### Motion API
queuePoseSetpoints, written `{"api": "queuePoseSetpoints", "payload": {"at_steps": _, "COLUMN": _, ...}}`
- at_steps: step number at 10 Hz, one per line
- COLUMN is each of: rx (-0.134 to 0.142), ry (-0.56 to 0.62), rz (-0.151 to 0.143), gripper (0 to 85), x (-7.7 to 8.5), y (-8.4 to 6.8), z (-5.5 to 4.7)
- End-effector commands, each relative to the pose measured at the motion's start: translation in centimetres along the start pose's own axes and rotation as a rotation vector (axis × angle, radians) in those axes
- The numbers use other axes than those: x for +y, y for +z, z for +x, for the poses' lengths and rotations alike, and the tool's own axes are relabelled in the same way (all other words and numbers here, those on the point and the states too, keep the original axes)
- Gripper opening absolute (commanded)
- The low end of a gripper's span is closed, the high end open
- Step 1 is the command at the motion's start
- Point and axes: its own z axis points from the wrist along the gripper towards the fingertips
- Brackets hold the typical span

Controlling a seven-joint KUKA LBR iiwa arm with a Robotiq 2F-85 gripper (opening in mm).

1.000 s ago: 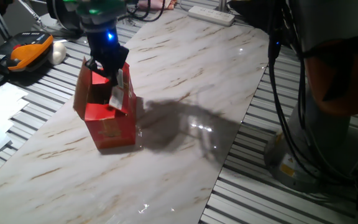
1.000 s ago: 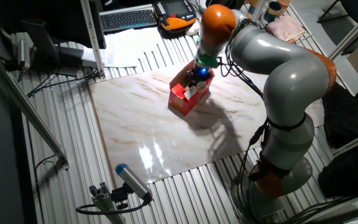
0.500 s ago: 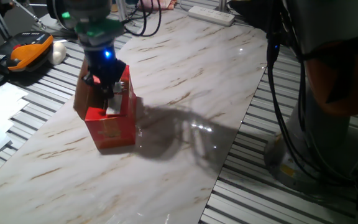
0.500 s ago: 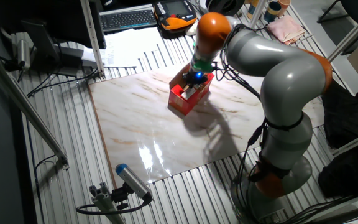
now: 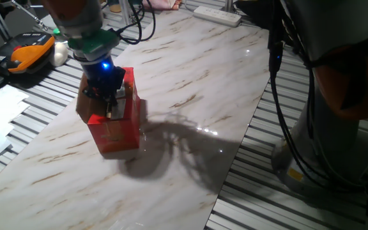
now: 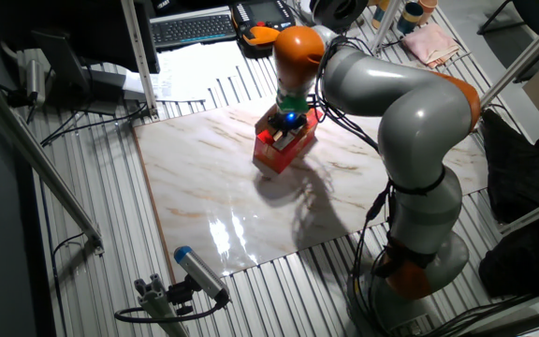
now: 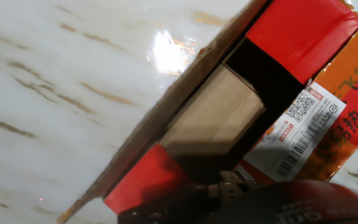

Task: Cover the box

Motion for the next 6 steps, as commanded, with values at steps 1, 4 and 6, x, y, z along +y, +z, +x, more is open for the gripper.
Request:
{"api": "queuePoseSetpoints", "payload": {"at_steps": 1, "rx": -0.002, "ry": -0.002, "rz": 0.000, "gripper": 0.0, "x": 0.00, "y": 0.24, "z": -0.02}}
{"api": "queuePoseSetpoints", "payload": {"at_steps": 4, "rx": -0.016, "ry": -0.010, "rz": 0.021, "gripper": 0.0, "x": 0.21, "y": 0.92, "z": 0.10}}
{"api": "queuePoseSetpoints", "payload": {"at_steps": 6, "rx": -0.011, "ry": -0.011, "rz": 0.010, "gripper": 0.0, "x": 0.18, "y": 0.58, "z": 0.18}}
